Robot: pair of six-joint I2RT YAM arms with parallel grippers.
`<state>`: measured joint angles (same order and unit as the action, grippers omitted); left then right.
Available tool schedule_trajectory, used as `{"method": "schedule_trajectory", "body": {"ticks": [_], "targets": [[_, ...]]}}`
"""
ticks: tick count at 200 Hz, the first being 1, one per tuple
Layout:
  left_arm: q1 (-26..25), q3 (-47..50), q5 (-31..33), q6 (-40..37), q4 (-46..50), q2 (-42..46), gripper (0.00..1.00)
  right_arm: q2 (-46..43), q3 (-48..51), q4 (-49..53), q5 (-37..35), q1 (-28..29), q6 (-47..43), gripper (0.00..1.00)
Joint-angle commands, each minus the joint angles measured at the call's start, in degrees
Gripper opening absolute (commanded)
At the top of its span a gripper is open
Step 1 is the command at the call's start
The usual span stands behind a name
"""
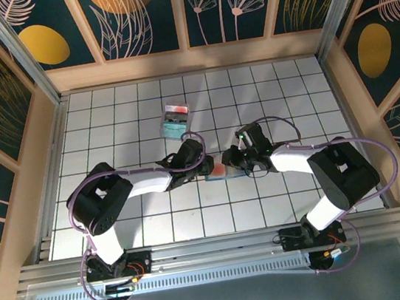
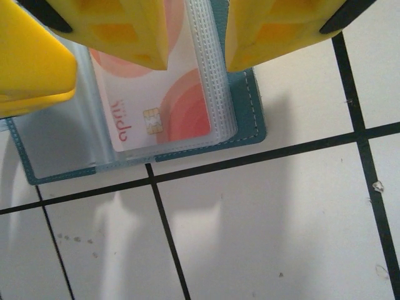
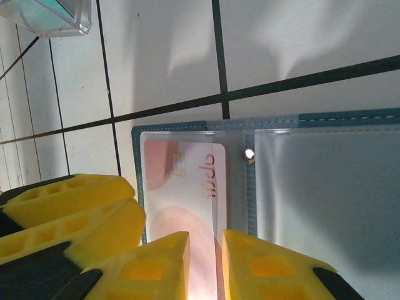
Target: Take the credit cards out of the card holder
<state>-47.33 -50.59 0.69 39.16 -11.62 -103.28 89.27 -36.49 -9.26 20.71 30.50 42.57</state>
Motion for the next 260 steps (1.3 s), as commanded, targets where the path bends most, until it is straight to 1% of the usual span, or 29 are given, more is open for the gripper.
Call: {"method": "schedule_trajectory", "body": {"ticks": [1, 35, 113, 170, 226, 260], "targets": [[-0.20, 0.23, 0.99, -0.92, 2.19, 1.61, 0.29, 0.27, 0.54, -0.59, 0.04, 0.52, 0.48, 0.21], [-0.28, 0.40, -0.13, -0.68, 1.80, -0.13, 0.23, 0.55, 0.87, -0.30, -0.41, 0.52, 0.69, 0.21], [-0.37, 0.37, -1.31, -0.66, 1.69, -2.14, 0.14, 1.95, 1.16, -2.18, 0.88, 0.52, 1.20, 0.22], [-0.36, 0.58, -1.61, -0.45, 1.69, -2.51, 0.12, 1.99, 1.25, -5.18, 3.49, 0.52, 1.69, 0.22], [-0.39, 0.98, -1.48, -0.22, 1.82, -2.40, 0.10, 1.17, 0.97, -8.54, 6.72, 0.52, 2.81, 0.18], [-0.36, 0.97, -1.63, -0.21, 1.95, -2.38, 0.10, 0.35, 2.29, -13.31, 10.07, 0.52, 4.76, 0.16]]}}
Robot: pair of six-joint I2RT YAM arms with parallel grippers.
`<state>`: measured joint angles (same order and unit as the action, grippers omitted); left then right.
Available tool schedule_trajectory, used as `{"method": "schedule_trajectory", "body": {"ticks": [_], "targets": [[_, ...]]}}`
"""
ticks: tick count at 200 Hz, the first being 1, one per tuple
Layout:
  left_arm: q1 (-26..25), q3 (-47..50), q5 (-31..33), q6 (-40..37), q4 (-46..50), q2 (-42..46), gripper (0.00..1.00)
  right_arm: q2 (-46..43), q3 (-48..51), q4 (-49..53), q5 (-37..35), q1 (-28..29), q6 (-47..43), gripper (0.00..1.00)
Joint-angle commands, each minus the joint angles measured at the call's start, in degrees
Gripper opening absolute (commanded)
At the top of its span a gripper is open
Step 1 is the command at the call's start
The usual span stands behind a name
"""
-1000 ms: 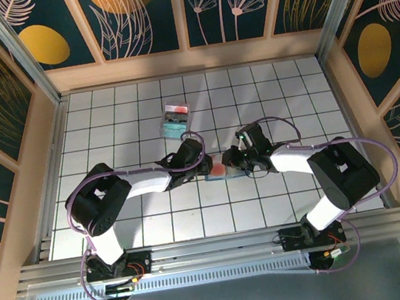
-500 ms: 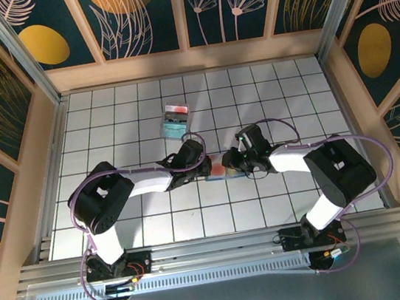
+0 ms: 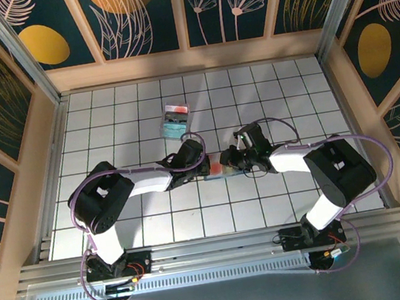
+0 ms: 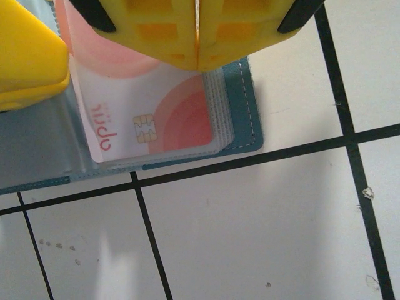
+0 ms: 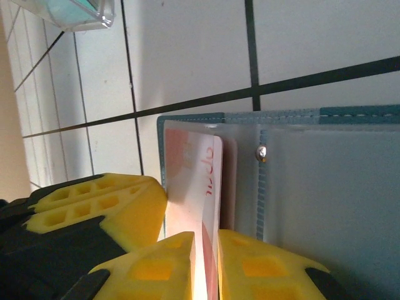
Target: Take the credit cards out of the card holder
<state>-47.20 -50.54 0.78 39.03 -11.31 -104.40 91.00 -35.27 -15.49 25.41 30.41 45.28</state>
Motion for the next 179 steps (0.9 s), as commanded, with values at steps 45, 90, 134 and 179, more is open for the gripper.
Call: {"method": "schedule_trajectory", "body": {"ticks": [45, 90, 134, 179], "targets": [[-0.48, 1.06, -2.14, 0.04, 1.38, -1.37, 0.09, -0.91, 1.38, -7.42, 5.53, 0.61, 2.30, 0.17], [-0.50, 1.57, -2.67, 0.67, 0.85, -1.14, 0.08, 1.41, 3.22, -11.78, 5.94, 0.61, 4.78, 0.18], [-0.51, 2.16, -3.07, 1.31, 0.26, -0.96, 0.07, 3.15, 2.63, -10.92, 5.34, 0.61, 5.25, 0.22], [-0.52, 2.14, -3.56, 1.80, -0.11, -1.28, 0.07, 4.73, 2.72, -11.91, 5.61, 0.61, 5.81, 0.24]]}}
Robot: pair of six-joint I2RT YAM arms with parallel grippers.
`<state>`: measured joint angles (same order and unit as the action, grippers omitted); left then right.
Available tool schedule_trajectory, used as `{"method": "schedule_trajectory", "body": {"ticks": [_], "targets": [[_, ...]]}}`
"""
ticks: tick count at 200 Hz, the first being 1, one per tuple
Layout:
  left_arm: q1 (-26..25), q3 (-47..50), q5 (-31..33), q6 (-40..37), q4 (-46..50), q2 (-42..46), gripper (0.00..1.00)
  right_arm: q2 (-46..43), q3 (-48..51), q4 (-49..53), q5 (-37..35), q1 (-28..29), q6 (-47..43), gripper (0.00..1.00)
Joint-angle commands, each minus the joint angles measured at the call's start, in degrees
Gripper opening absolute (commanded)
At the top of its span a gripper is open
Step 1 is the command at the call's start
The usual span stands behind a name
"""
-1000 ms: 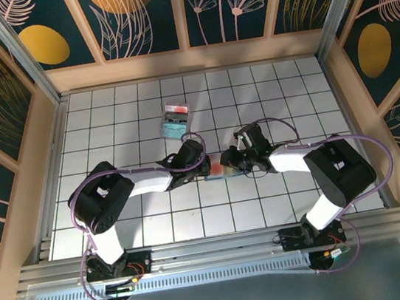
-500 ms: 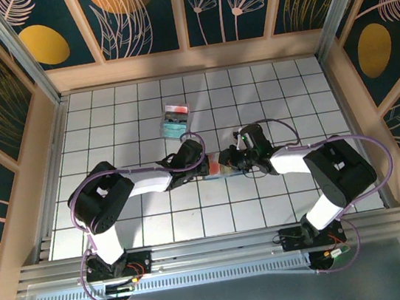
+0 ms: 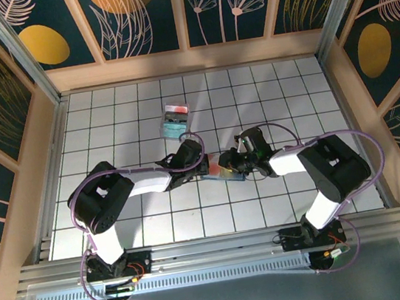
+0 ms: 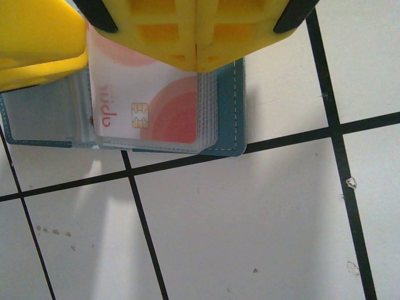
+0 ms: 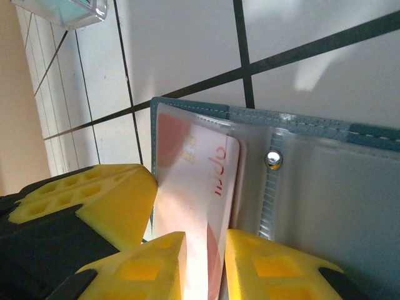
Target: Take the credit cards out of the card holder
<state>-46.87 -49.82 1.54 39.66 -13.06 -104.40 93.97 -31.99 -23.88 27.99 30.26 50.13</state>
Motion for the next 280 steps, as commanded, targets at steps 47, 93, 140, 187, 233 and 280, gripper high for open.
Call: {"method": "schedule_trajectory", "body": {"ticks": [47, 93, 140, 187, 233, 280], "targets": [[-0.90, 2.08, -4.43, 2.25, 1.83, -1.01, 0.07, 2.33, 2.42, -14.82, 6.53, 0.44, 5.46, 0.21], [-0.85, 2.05, 2.29, 2.21, 5.69, 2.11, 0.23, 0.92, 3.32, -15.27, 5.72, -0.29, 5.98, 0.19], [-0.85, -0.42, 6.40, -0.06, 7.84, 2.77, 0.28, -0.80, 0.81, -6.57, 2.51, -0.20, 2.37, 0.20], [-0.85, -0.66, 4.00, 0.54, 7.51, 1.09, 0.22, -0.61, 0.85, -6.28, 1.81, -0.03, 3.64, 0.20], [-0.85, 1.89, 0.69, 2.96, 4.84, 1.59, 0.15, -4.43, -0.19, 2.96, -2.32, 0.57, 0.55, 0.24], [-0.87, 3.57, -2.22, 5.95, 1.66, 1.00, 0.10, -2.60, 0.61, -0.87, -1.25, 0.76, 2.21, 0.25]]}}
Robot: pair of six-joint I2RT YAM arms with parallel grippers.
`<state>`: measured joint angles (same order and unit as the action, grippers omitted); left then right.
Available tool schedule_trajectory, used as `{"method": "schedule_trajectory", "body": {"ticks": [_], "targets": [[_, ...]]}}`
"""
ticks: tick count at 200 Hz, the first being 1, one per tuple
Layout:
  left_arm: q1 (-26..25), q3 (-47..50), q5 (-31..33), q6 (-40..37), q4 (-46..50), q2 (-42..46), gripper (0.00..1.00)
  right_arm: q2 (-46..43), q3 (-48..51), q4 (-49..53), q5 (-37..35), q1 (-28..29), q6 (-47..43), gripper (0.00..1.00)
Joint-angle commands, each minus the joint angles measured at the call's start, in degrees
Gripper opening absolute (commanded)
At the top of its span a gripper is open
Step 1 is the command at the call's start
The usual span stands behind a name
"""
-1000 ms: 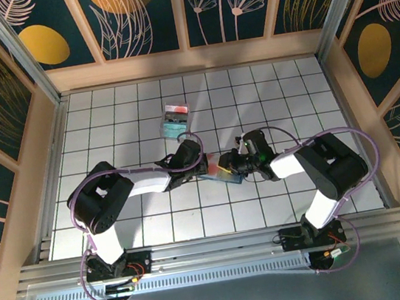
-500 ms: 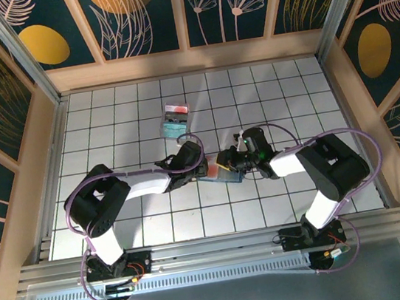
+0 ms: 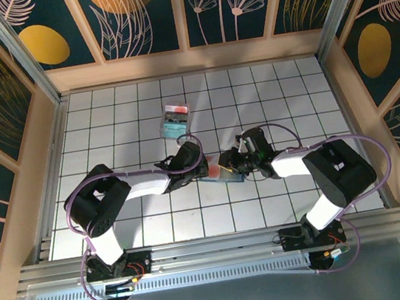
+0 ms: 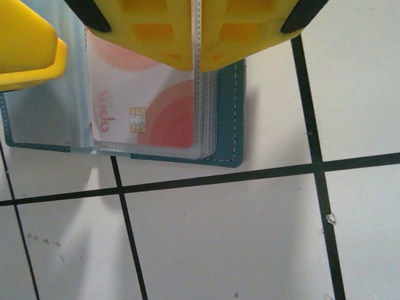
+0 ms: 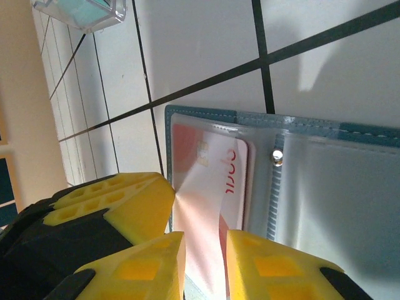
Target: Take the credit cards out of the card holder
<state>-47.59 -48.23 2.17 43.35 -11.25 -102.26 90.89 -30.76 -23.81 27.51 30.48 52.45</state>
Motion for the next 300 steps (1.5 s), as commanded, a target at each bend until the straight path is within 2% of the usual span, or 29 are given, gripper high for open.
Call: {"method": "schedule_trajectory", "body": {"ticks": [1, 60, 145, 209, 239, 262, 300], "targets": [[-0.14, 1.98, -2.82, 2.26, -0.17, -1.08, 0.10, 0.50, -0.61, -1.00, -0.78, 0.55, -0.08, 0.25], [-0.08, 2.84, -2.35, 3.14, -0.07, -0.76, 0.09, -0.27, -2.37, 5.91, -4.67, 0.55, -1.64, 0.27], [-0.13, 3.57, -2.70, 3.92, -0.87, -1.00, 0.07, 1.42, -1.80, -1.15, -2.11, 2.57, 0.09, 0.28], [-0.13, 3.98, -2.62, 4.38, -1.24, -0.68, 0.06, 1.45, -2.29, 0.57, -2.65, 2.57, 0.95, 0.28], [-0.13, 3.82, -2.70, 4.39, -1.06, -0.88, 0.06, 2.88, -2.81, 4.42, -4.21, 2.57, 2.96, 0.29], [-0.12, 3.84, -2.46, 4.51, -0.93, -0.84, 0.05, 2.58, -2.81, 7.16, -6.16, 2.61, 3.12, 0.33], [-0.13, 3.66, -2.61, 4.64, -1.04, -1.01, 0.05, 2.53, -1.37, -0.79, -2.82, 2.61, 2.91, 0.31]]}}
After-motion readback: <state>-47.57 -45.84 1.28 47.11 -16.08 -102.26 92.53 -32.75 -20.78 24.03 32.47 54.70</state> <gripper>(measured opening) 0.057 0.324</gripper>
